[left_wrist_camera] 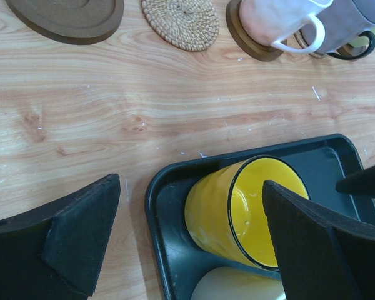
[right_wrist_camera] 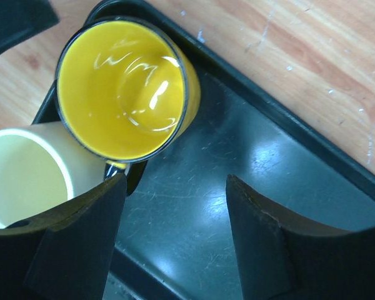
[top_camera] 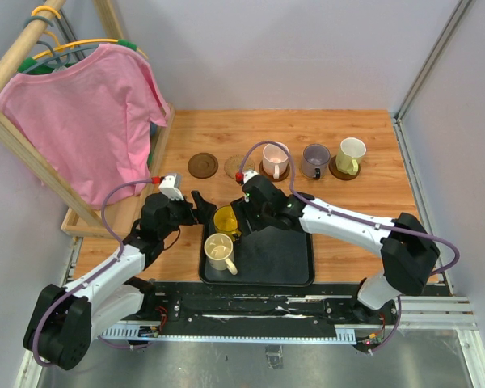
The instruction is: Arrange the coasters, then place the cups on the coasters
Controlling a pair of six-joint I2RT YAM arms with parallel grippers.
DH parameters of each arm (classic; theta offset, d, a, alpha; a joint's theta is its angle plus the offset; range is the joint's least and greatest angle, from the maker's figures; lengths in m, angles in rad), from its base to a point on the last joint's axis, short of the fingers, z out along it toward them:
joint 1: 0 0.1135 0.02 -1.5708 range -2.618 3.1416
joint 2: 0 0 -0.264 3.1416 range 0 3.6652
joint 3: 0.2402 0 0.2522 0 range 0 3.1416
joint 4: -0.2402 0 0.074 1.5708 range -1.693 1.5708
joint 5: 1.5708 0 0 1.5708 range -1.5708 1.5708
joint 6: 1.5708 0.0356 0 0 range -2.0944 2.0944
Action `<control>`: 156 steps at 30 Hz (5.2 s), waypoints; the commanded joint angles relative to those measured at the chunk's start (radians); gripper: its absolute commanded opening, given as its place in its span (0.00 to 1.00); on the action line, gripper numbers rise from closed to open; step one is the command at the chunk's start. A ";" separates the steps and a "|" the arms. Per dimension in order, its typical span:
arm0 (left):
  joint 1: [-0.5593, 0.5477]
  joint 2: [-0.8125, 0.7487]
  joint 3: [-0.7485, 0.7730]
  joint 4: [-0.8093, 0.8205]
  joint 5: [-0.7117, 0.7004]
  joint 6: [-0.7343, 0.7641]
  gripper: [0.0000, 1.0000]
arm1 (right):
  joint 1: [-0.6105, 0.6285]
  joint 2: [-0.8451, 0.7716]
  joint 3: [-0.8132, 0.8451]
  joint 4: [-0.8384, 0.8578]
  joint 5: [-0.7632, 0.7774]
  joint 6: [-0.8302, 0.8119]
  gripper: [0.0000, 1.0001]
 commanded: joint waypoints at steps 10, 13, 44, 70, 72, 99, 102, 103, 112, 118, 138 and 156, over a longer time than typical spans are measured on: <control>-0.009 -0.023 -0.016 0.004 -0.018 -0.008 1.00 | 0.068 -0.017 -0.041 0.033 -0.086 0.024 0.67; -0.009 -0.031 -0.018 0.000 -0.022 -0.007 1.00 | 0.074 -0.003 -0.036 0.036 -0.098 0.020 0.67; -0.011 -0.012 -0.040 0.030 -0.016 -0.009 1.00 | 0.090 0.217 0.088 0.034 -0.017 0.028 0.39; -0.011 -0.035 -0.038 0.042 -0.039 -0.010 1.00 | 0.136 0.107 0.170 -0.085 0.251 0.016 0.01; -0.011 -0.051 -0.038 0.039 -0.051 -0.007 1.00 | 0.136 0.095 0.183 -0.090 0.278 0.010 0.01; -0.011 -0.055 -0.036 0.028 -0.104 0.030 1.00 | -0.060 0.302 0.434 0.198 0.503 -0.005 0.01; -0.010 -0.048 -0.032 0.028 -0.101 0.039 1.00 | -0.068 0.367 0.500 0.206 0.539 -0.013 0.01; -0.010 -0.046 -0.031 0.029 -0.100 0.041 1.00 | -0.071 0.387 0.521 0.210 0.546 -0.013 0.01; -0.011 -0.025 -0.028 0.030 -0.098 0.046 1.00 | -0.127 0.510 0.634 0.212 0.536 0.024 0.01; -0.011 -0.007 -0.028 0.032 -0.095 0.045 1.00 | -0.171 0.542 0.665 0.190 0.495 0.050 0.01; -0.010 0.018 -0.031 0.035 -0.099 0.032 1.00 | -0.187 0.622 0.710 0.153 0.424 0.022 0.01; -0.010 0.024 -0.029 0.041 -0.096 0.034 1.00 | -0.186 0.644 0.703 0.127 0.372 0.050 0.01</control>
